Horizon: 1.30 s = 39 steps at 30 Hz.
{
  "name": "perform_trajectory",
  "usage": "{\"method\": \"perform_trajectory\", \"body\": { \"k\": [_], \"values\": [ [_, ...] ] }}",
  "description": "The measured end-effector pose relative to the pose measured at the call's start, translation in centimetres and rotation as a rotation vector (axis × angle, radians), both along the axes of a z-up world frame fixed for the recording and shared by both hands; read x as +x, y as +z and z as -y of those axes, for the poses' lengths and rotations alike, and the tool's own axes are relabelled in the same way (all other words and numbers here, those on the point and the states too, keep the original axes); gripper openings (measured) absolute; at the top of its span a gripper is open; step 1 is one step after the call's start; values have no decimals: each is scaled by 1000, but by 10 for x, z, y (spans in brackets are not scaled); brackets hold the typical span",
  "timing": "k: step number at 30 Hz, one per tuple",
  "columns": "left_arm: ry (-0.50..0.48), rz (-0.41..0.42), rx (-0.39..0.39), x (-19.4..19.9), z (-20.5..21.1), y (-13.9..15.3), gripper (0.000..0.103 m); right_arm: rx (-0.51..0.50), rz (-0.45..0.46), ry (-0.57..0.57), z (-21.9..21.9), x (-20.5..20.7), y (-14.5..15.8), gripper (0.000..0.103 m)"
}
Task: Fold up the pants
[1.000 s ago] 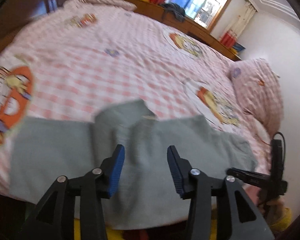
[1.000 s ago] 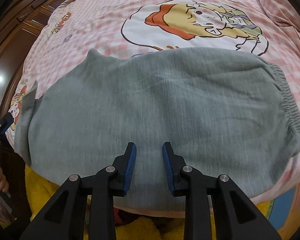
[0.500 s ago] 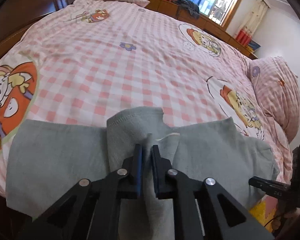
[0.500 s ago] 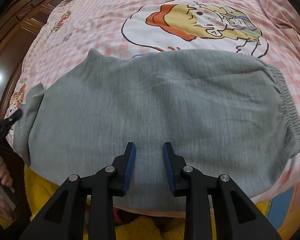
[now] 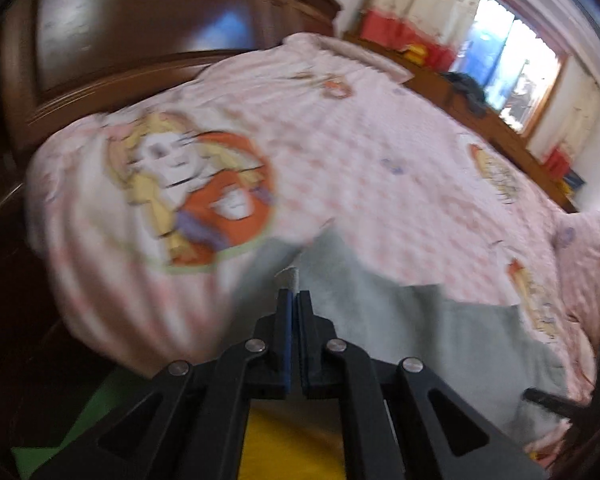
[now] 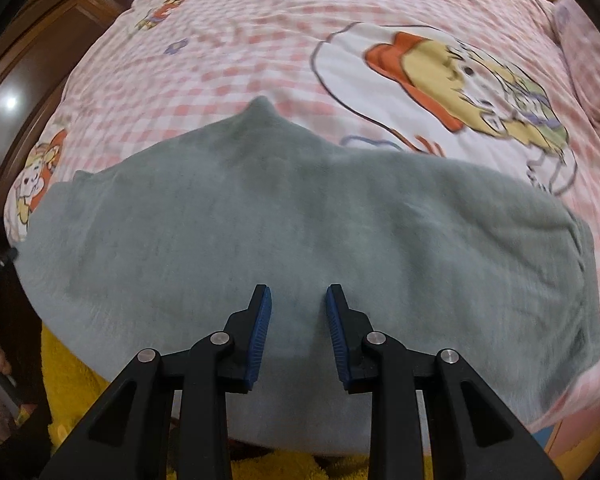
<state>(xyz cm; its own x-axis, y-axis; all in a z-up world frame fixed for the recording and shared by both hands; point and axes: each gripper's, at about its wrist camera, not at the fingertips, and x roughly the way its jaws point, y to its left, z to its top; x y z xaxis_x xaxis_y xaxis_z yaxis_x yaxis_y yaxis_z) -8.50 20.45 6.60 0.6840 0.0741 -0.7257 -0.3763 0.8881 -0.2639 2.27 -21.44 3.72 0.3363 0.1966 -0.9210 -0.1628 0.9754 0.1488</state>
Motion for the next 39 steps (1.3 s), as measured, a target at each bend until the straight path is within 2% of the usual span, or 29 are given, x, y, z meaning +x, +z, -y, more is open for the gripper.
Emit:
{"method": "perform_trajectory", "body": {
  "k": [4,7,10,12,14,18,20,21,23,25,27,28,29,30,31,35,39],
  "values": [
    [41,-105,-61,-12,-21,-37,2,-10,-5,33,-11,11,-1,29],
    [27,-182,-76,-14,-22,-58,3,-13,6,57,-14,20,3,29],
    [29,-163,-58,-16,-24,-50,3,-1,50,86,-15,34,13,29],
    [24,-125,-25,-14,-24,-35,4,6,78,103,-16,48,16,33],
    [-6,-91,-10,-6,-24,-21,15,11,84,111,-16,62,14,39],
    [-77,-36,-29,19,-16,-6,27,-12,79,138,-21,86,7,39],
    [-139,-44,-29,37,-8,-8,46,9,68,164,-24,97,4,39],
    [-161,-50,-16,46,-5,-10,50,18,63,169,-25,99,3,39],
    [-182,-93,33,70,2,-18,53,38,54,190,-30,104,1,39],
    [-176,-124,41,87,2,-27,53,45,52,213,-35,108,-3,39],
    [-164,-152,46,99,0,-36,54,56,65,215,-38,110,-6,27],
    [-160,-156,50,98,0,-41,54,53,88,209,-39,109,-6,7],
    [-156,-158,48,100,0,-43,51,44,107,203,-40,109,-5,8],
    [-148,-145,45,100,0,-43,39,45,125,189,-39,110,-3,8],
    [-145,-122,39,97,2,-41,3,53,145,159,-36,111,-2,7],
    [-97,-102,63,91,0,-42,4,74,115,100,-32,126,-16,7],
    [-61,-106,-9,95,-13,-54,5,68,117,91,-35,127,-25,8]
  ]
}}
